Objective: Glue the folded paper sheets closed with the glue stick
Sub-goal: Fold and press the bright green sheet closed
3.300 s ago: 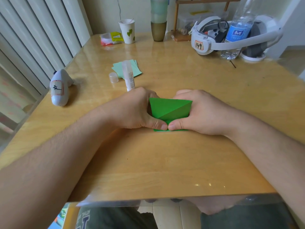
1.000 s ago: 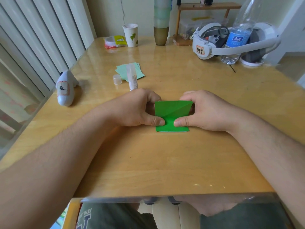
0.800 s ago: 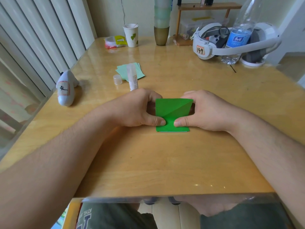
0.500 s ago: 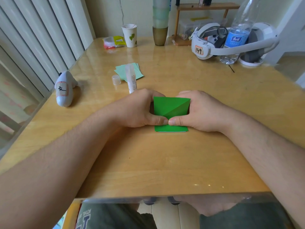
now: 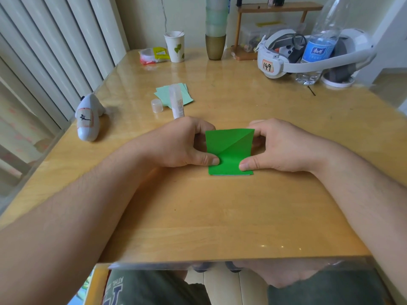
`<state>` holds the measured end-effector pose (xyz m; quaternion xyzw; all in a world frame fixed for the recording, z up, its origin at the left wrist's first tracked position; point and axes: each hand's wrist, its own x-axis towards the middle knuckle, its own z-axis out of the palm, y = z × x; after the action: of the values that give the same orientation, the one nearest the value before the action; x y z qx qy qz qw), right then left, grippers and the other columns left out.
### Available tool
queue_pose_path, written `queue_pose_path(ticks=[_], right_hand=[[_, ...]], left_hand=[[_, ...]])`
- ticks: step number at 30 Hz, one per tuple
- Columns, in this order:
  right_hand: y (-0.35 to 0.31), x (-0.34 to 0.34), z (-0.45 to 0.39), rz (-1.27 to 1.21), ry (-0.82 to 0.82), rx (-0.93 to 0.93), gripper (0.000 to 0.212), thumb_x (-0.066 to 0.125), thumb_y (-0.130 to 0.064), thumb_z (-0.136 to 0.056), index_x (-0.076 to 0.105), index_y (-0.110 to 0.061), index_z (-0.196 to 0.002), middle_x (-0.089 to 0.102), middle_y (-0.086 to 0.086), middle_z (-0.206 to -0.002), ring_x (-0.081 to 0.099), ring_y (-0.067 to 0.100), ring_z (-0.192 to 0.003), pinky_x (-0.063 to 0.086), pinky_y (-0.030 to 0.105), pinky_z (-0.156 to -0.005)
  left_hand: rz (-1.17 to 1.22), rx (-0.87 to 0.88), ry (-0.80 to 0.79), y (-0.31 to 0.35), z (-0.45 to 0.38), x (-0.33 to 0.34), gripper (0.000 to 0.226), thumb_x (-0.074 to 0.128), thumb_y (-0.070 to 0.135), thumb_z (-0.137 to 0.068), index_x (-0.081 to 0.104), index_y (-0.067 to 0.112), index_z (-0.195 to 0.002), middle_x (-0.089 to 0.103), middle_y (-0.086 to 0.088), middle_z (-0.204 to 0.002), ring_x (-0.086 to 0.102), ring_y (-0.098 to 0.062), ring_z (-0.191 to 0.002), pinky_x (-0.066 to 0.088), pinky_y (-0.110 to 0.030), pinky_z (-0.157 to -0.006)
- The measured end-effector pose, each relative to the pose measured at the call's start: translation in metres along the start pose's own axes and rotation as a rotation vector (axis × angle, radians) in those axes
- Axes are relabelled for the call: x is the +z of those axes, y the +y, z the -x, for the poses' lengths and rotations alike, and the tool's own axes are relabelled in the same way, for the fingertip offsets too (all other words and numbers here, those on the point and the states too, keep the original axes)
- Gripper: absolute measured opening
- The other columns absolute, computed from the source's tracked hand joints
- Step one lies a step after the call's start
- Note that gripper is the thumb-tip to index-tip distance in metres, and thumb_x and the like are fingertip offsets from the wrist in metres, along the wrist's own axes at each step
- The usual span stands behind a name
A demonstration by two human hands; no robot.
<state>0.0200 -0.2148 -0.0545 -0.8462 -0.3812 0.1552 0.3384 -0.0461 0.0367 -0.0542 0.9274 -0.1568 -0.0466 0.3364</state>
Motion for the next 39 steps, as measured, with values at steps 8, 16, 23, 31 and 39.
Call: queue_pose_path(ticks=[8,16,23,31,39], right_hand=[[0.001,-0.004,0.002,0.033,-0.053,0.021,0.055,0.088,-0.061,-0.052,0.073,-0.051,-0.104,0.063,-0.01,-0.1,0.064,0.016,-0.099,0.053,0.049,-0.094],[-0.002,0.005,-0.004,0.071,0.009,0.072,0.058,0.094,-0.055,-0.06,0.075,-0.035,-0.111,0.071,-0.022,-0.111,0.068,0.003,-0.103,0.057,0.04,-0.095],[0.002,0.003,-0.003,0.061,-0.024,0.06,0.078,0.088,-0.07,-0.043,0.075,-0.034,-0.11,0.065,-0.019,-0.114,0.067,0.009,-0.103,0.058,0.044,-0.093],[0.0,0.008,-0.013,0.042,0.146,-0.001,0.026,0.091,-0.052,-0.067,0.068,-0.046,-0.077,0.061,-0.022,-0.085,0.061,0.0,-0.078,0.051,0.031,-0.072],[0.001,0.008,-0.01,0.085,0.118,-0.019,0.022,0.092,-0.038,-0.074,0.071,-0.036,-0.08,0.06,-0.009,-0.089,0.059,0.008,-0.079,0.047,0.032,-0.07]], left_hand=[[0.029,-0.01,0.002,0.0,0.0,0.0,0.022,0.09,0.026,-0.082,0.071,0.017,-0.091,0.069,-0.008,-0.089,0.062,-0.023,-0.077,0.051,-0.04,-0.068],[-0.017,-0.025,0.053,0.008,-0.008,0.01,0.043,0.095,0.042,-0.071,0.068,0.024,-0.099,0.072,0.005,-0.094,0.067,-0.015,-0.09,0.056,-0.042,-0.081],[0.016,0.029,-0.018,0.003,-0.001,0.004,0.046,0.098,0.046,-0.066,0.073,0.027,-0.099,0.073,0.017,-0.096,0.07,-0.006,-0.092,0.057,-0.03,-0.082],[0.02,-0.038,0.107,0.006,-0.009,0.012,0.037,0.096,0.036,-0.07,0.065,0.027,-0.088,0.07,0.006,-0.087,0.065,-0.013,-0.081,0.055,-0.035,-0.073],[0.022,-0.011,0.072,0.002,-0.006,0.007,0.027,0.094,0.03,-0.076,0.072,0.018,-0.086,0.067,-0.002,-0.091,0.061,-0.017,-0.079,0.051,-0.033,-0.071]])
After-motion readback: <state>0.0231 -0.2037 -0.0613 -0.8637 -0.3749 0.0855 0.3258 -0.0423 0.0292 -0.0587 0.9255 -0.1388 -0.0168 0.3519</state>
